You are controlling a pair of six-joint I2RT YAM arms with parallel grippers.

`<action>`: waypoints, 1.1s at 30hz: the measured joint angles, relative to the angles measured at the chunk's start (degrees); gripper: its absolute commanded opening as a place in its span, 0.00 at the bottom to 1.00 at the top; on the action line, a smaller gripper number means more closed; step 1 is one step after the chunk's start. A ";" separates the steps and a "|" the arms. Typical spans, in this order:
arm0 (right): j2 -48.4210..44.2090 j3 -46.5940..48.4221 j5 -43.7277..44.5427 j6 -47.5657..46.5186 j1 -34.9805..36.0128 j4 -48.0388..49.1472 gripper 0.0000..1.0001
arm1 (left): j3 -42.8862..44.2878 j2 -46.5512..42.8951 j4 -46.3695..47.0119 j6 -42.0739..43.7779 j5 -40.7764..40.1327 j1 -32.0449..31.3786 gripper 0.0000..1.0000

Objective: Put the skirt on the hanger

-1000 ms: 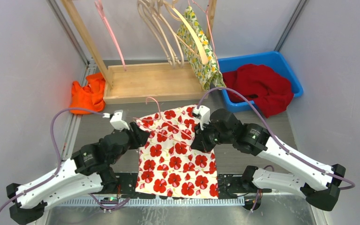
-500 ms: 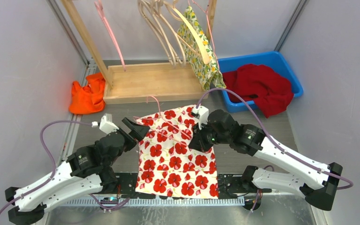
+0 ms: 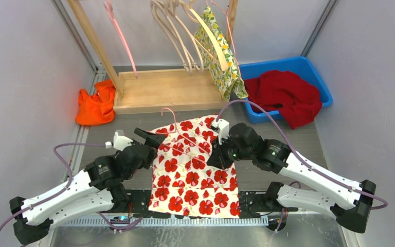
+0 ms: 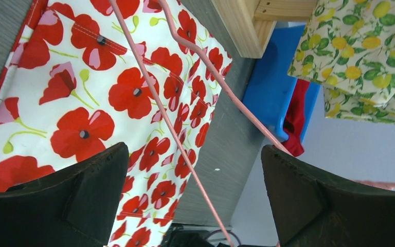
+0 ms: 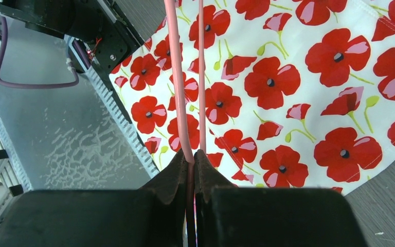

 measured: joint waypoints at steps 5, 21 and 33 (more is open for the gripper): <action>-1.77 -1.27 -0.39 0.55 0.00 0.55 0.01 | -0.98 1.09 1.62 -4.74 -1.18 0.48 1.00; -3.80 -3.89 -2.19 1.27 0.00 1.11 0.01 | -0.74 8.39 6.49 -3.39 -1.44 6.86 0.88; -6.25 -6.38 -3.63 2.69 0.00 3.37 0.01 | -0.68 12.44 10.84 0.20 2.69 8.81 0.48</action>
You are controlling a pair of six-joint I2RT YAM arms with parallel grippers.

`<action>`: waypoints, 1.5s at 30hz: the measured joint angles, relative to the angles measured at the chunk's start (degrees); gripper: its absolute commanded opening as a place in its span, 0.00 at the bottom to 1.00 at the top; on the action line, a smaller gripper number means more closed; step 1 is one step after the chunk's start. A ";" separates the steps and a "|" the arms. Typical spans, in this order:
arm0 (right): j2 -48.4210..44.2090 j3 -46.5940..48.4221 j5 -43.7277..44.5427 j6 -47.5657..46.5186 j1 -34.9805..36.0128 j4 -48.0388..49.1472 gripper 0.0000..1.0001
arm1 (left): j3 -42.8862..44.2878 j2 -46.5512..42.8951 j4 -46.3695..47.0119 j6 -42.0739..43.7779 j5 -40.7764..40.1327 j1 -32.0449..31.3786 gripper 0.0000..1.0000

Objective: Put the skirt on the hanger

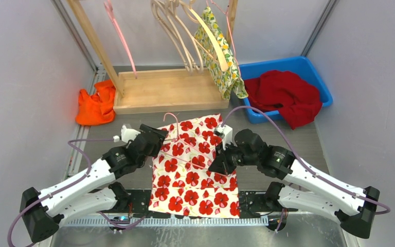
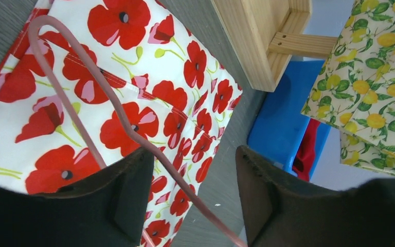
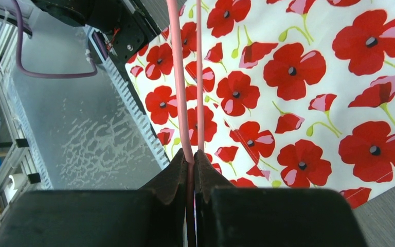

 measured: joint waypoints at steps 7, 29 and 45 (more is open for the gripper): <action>1.86 -1.01 -0.33 0.22 0.09 0.15 0.01 | 1.09 2.93 2.89 -0.31 2.78 1.79 0.10; 10.71 7.61 7.50 -1.73 1.75 -1.29 0.43 | 2.95 6.12 6.69 8.17 13.27 6.86 0.00; 21.77 12.85 33.24 -4.81 21.29 9.77 0.41 | 2.97 7.45 6.36 8.26 14.03 7.30 0.00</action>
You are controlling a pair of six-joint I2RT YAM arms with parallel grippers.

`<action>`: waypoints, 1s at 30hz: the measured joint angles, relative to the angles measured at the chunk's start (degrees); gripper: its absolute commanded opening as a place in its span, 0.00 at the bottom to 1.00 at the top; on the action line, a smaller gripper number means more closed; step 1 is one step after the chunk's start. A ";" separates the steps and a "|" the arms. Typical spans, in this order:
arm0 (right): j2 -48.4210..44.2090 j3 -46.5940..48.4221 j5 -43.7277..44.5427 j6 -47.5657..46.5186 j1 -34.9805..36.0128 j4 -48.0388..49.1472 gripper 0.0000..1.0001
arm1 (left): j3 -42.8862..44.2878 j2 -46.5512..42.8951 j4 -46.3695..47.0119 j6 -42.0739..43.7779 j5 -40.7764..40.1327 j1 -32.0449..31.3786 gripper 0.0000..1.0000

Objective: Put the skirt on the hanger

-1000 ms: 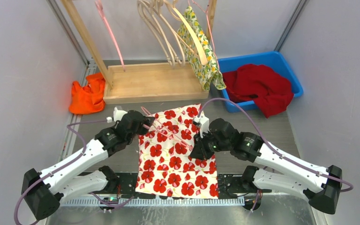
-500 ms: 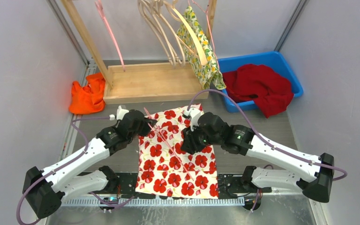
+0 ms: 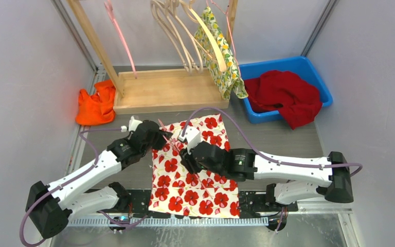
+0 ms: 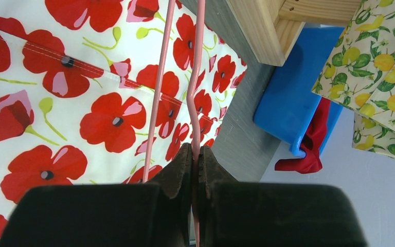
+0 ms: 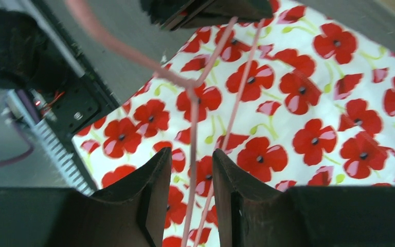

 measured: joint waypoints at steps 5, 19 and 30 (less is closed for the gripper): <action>1.73 -0.02 8.20 -1.92 0.11 4.83 0.41 | 0.00 -0.42 -0.52 0.04 0.09 0.42 0.00; 4.83 1.88 9.01 -6.21 0.11 9.20 0.35 | 0.00 -1.51 -1.40 2.34 2.34 1.51 0.00; 4.85 1.88 7.65 -6.29 0.09 9.18 0.35 | 0.00 -0.94 -1.40 3.37 3.82 1.99 0.00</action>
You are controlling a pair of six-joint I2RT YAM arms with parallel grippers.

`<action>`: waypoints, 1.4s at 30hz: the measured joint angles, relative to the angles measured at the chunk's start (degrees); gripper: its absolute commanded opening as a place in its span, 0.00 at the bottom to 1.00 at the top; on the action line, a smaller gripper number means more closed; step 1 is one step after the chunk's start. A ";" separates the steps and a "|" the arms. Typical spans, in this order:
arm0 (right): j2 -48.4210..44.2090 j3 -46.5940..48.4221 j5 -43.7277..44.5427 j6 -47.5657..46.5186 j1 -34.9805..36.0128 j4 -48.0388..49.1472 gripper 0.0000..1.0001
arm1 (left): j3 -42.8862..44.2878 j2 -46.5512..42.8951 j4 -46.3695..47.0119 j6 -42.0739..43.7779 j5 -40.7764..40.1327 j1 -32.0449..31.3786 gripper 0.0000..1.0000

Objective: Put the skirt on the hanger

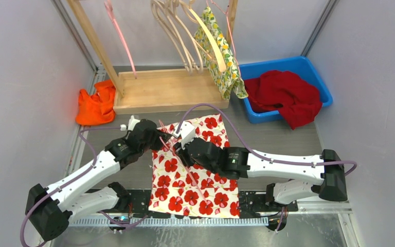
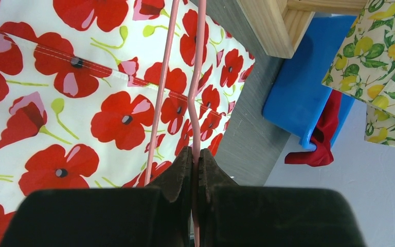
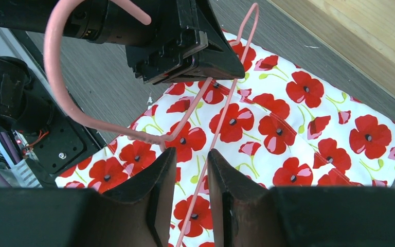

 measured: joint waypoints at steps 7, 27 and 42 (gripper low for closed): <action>-0.02 0.00 -0.92 0.55 0.57 -0.46 0.40 | 0.00 0.04 0.09 0.39 0.02 0.66 0.00; 6.56 5.97 1.66 -1.81 1.14 -1.31 0.40 | 0.22 2.62 0.39 4.61 3.91 1.09 0.00; 6.95 6.45 1.44 -1.14 0.39 -3.23 0.16 | 0.28 2.47 0.44 5.18 4.59 1.79 0.00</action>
